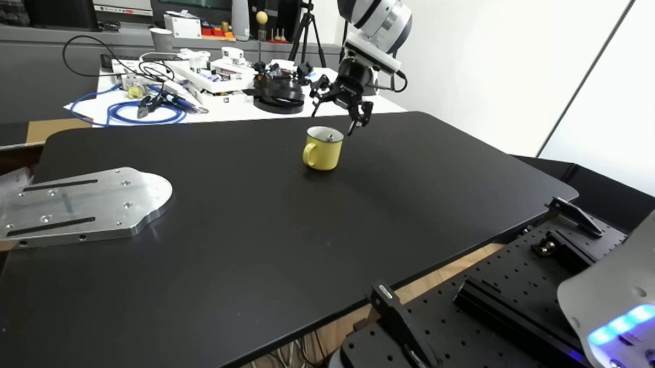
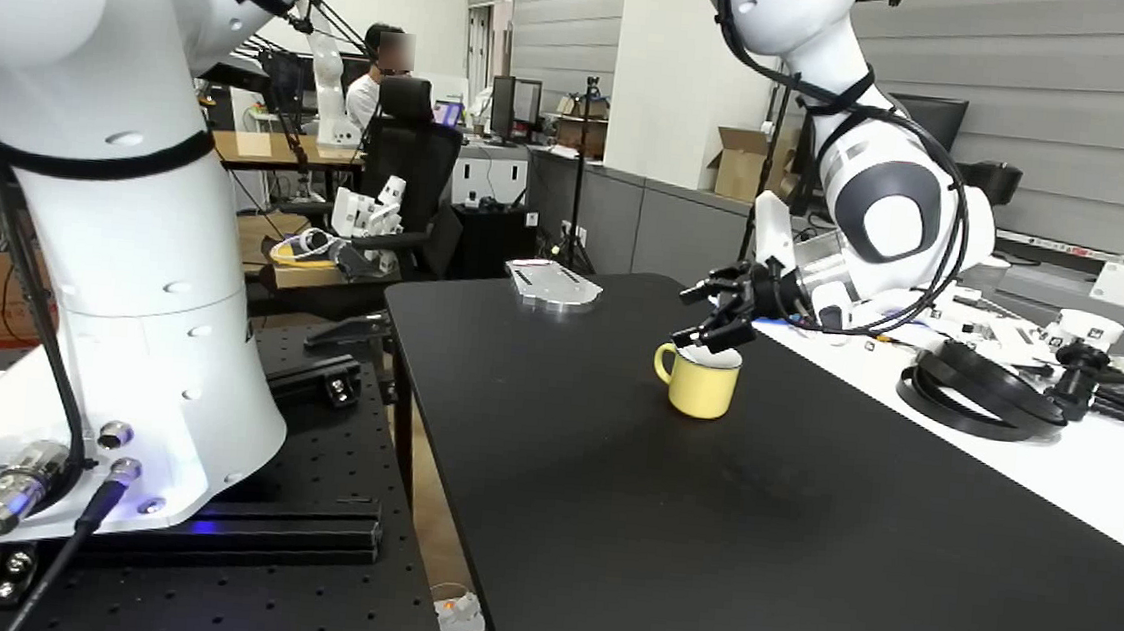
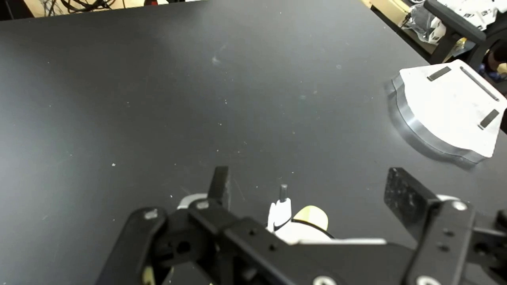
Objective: Remove the pen from the cup and put it on the table
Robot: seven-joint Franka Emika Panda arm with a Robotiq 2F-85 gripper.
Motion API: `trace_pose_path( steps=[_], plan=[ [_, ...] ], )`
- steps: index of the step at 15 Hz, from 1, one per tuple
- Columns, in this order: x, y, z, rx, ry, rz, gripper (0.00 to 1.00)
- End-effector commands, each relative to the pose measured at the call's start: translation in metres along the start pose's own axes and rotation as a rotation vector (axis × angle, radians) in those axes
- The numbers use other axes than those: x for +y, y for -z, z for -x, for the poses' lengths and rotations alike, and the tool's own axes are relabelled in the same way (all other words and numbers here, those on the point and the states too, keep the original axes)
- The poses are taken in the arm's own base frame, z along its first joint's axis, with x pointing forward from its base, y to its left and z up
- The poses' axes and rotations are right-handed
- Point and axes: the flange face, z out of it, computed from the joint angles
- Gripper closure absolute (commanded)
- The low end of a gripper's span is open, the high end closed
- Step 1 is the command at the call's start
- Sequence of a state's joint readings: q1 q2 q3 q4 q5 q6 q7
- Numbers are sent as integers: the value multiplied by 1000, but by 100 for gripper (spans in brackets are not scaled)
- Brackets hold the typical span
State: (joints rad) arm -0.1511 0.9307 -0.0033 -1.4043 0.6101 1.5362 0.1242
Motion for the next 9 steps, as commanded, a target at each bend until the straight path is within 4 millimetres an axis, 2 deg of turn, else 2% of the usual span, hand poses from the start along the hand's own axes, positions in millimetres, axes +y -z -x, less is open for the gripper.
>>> trace_pose_path(
  steps=[1, 9],
  plan=[
    [-1, 3, -4, 2, -49, -26, 0],
    [-2, -1, -9, 33, -87, -34, 0]
  ],
)
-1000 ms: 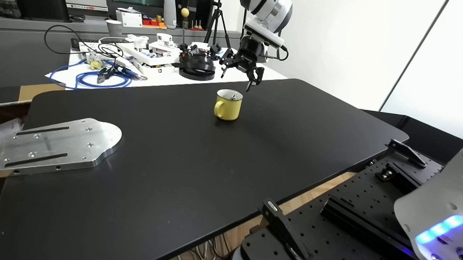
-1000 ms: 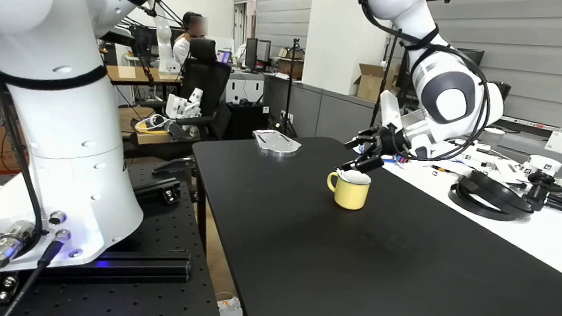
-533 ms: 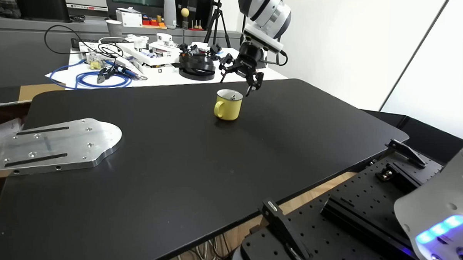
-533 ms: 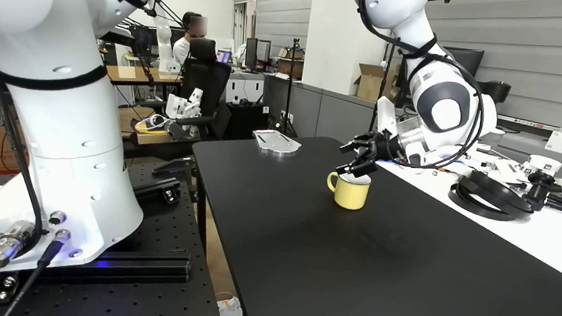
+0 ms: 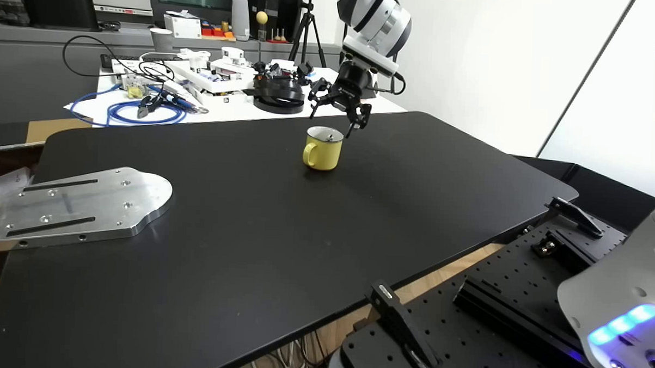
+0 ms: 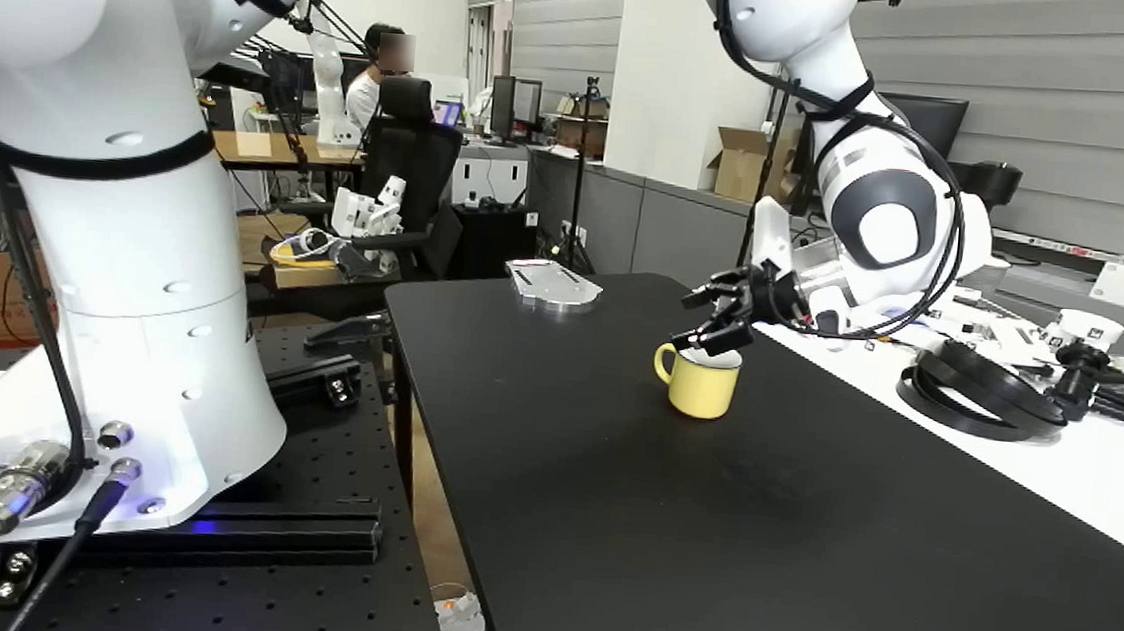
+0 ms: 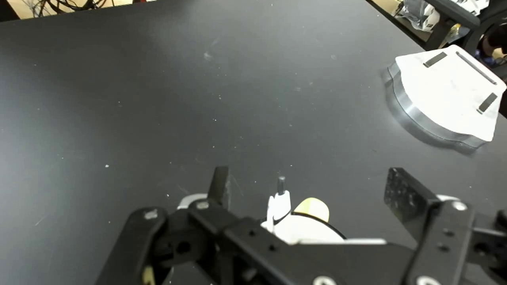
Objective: Remove the pen from the cup and put it on the table
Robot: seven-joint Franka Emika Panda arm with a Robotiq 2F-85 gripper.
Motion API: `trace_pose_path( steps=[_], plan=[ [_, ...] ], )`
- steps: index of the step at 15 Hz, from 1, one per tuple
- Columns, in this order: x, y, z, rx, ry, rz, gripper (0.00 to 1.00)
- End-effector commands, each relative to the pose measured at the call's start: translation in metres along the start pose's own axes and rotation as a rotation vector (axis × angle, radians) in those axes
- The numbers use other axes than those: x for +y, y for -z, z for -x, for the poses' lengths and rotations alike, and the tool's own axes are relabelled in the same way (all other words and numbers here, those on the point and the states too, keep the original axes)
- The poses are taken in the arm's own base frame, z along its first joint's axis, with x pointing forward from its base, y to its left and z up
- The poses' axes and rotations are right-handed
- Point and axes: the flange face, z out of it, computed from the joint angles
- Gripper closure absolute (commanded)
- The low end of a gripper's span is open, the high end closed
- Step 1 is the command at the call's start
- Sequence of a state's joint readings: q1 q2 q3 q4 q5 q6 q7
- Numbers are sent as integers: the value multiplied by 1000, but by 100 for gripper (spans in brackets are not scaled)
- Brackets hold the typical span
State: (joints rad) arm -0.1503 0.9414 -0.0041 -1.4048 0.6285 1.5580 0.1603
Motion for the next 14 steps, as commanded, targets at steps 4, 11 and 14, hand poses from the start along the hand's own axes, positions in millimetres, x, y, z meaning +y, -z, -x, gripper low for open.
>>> trace_pose_path(
  steps=[4, 11, 14],
  plan=[
    [-5, 2, -6, 57, -68, -7, 0],
    [-8, -3, -7, 75, -89, 0, 0],
    [-8, -5, -7, 73, -90, 4, 25]
  ],
)
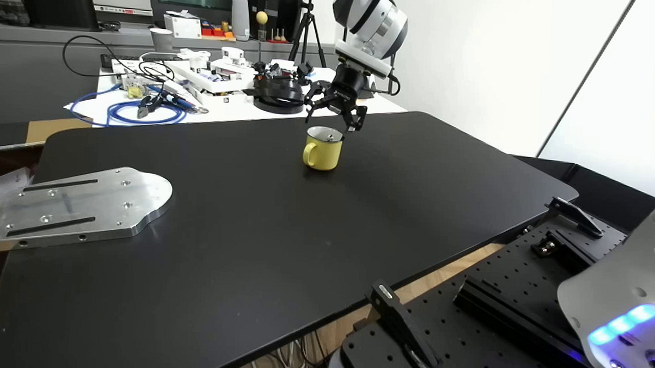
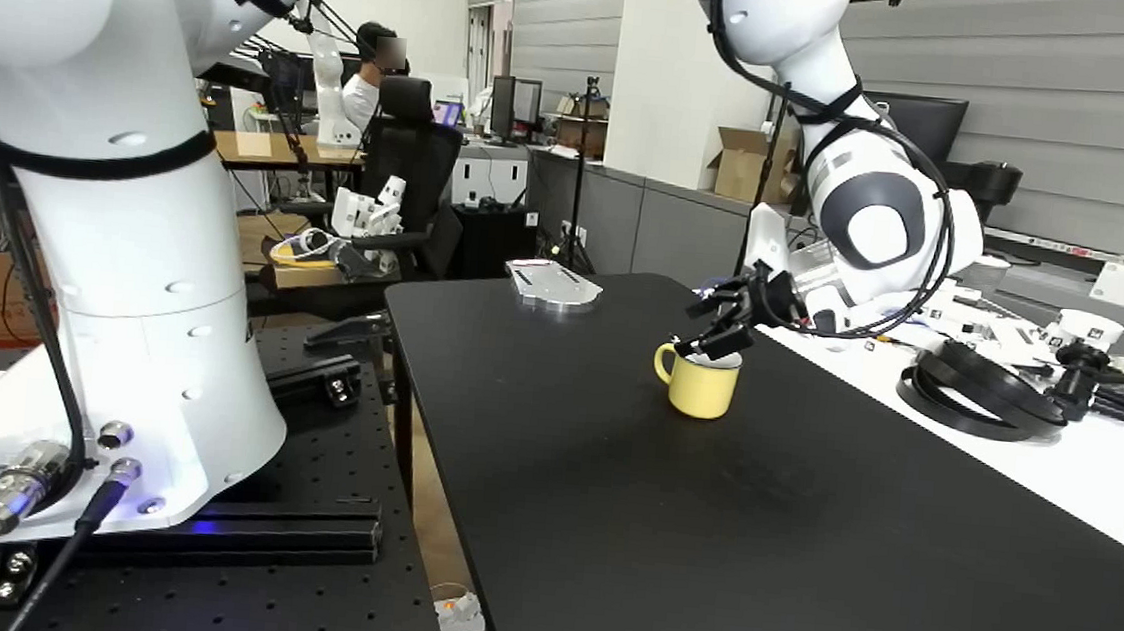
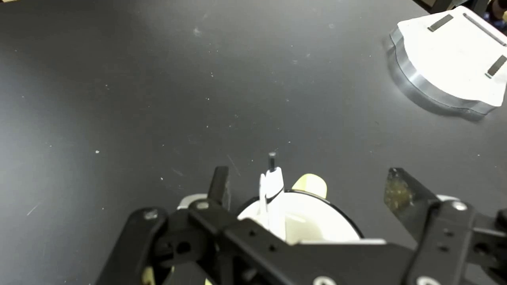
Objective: Remove the pen from the cup and put it on the table
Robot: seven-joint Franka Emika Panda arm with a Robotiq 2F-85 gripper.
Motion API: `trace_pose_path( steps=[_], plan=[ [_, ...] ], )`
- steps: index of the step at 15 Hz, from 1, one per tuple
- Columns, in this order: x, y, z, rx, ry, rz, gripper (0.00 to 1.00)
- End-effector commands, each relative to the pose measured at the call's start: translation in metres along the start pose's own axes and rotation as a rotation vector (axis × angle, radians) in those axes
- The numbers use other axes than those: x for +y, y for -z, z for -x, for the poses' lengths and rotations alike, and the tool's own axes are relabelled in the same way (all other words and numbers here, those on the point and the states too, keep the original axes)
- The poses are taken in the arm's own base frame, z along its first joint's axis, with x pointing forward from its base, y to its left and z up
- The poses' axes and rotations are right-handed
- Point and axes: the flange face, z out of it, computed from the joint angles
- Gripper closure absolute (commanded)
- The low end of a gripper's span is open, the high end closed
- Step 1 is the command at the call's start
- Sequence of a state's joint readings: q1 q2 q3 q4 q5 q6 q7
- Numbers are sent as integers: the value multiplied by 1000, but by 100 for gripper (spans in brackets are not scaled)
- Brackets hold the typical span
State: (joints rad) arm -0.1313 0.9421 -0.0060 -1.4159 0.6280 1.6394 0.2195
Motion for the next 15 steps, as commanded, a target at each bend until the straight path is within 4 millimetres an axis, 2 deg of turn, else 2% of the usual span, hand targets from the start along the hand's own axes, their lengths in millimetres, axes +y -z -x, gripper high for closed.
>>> trace_pose_path(
  steps=[1, 11, 12, 15],
  plan=[
    [-2, -1, 0, 7, -33, 5, 27],
    [-2, -2, 0, 9, -35, 5, 95],
    [-2, -1, 0, 10, -34, 5, 100],
    [-4, 3, 2, 10, -35, 1, 96]
  ],
)
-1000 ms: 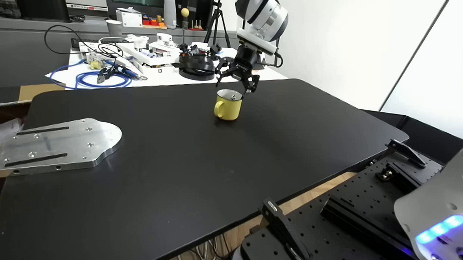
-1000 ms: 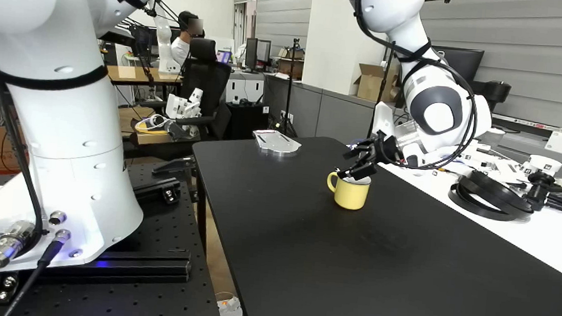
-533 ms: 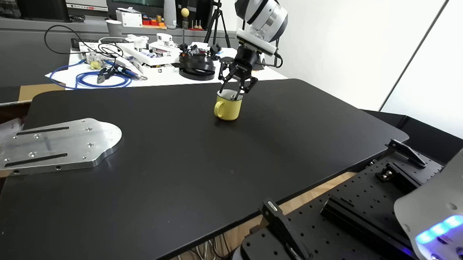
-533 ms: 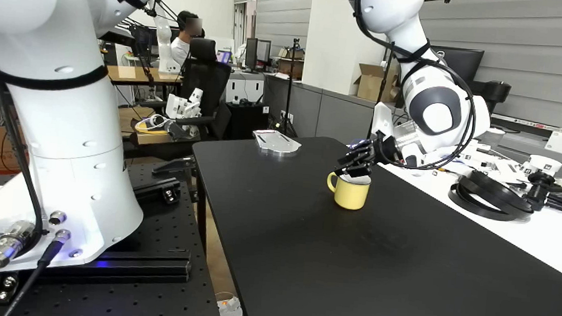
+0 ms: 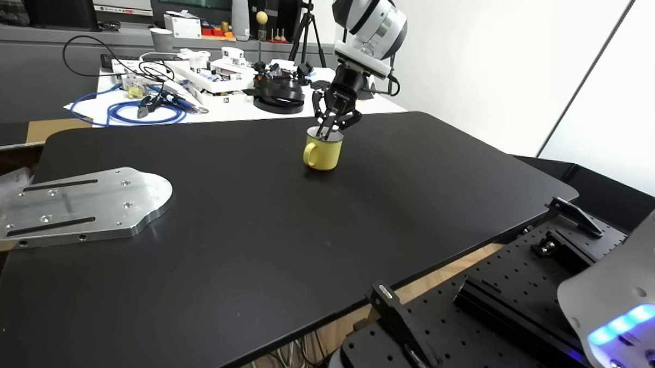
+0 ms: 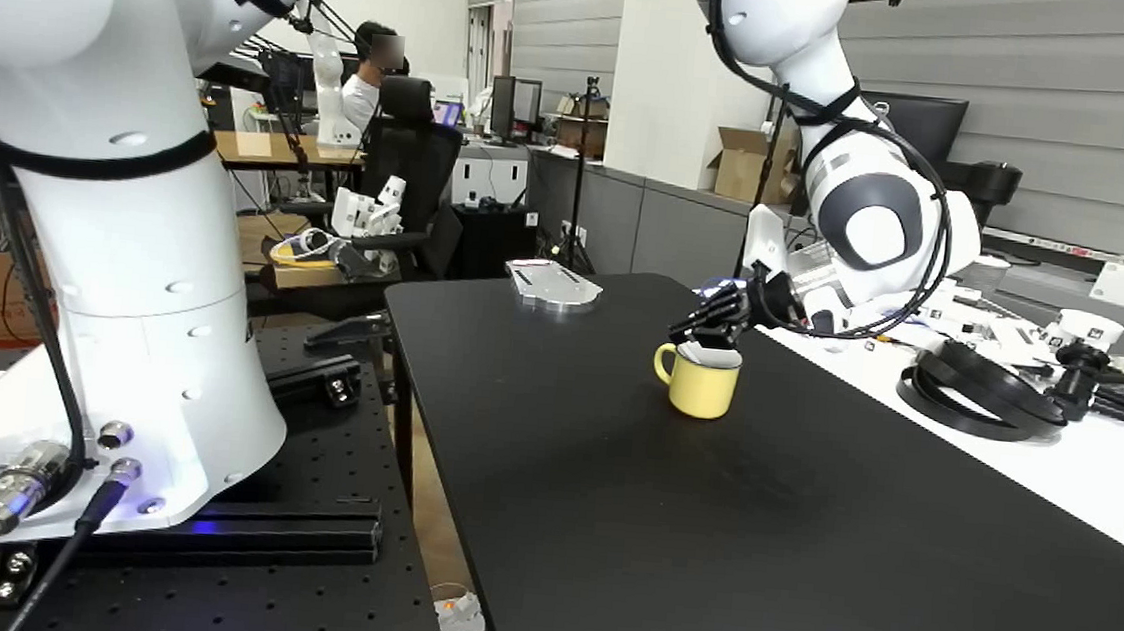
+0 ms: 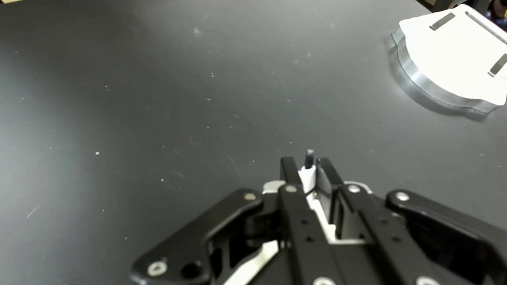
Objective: Remove the pen from the cup and put it on the table
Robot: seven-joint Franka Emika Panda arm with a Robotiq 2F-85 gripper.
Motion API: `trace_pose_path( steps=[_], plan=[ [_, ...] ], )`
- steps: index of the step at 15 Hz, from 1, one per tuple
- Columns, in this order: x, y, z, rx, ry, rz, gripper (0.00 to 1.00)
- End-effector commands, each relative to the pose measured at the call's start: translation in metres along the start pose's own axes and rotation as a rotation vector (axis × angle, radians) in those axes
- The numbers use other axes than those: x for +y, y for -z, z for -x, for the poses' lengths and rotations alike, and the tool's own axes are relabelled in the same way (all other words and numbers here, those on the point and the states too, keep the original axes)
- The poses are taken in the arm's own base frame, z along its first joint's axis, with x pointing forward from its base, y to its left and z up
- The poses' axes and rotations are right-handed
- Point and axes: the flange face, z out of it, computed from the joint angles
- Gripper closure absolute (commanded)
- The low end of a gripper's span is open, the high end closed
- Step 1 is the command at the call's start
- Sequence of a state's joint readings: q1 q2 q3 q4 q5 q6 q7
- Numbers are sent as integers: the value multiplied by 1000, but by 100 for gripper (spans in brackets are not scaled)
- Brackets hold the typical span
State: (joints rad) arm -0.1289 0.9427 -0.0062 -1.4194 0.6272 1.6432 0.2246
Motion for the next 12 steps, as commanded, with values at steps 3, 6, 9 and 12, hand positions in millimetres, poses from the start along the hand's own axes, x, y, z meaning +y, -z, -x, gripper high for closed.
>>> trace_pose_path(
  steps=[3, 6, 9, 12],
  plan=[
    [-9, 17, 7, 8, -31, -12, 96],
    [-18, 35, 16, 15, -30, -27, 96],
    [-27, 52, 27, 6, -31, -36, 96],
    [-34, 71, 41, -21, -29, -54, 96]
  ],
)
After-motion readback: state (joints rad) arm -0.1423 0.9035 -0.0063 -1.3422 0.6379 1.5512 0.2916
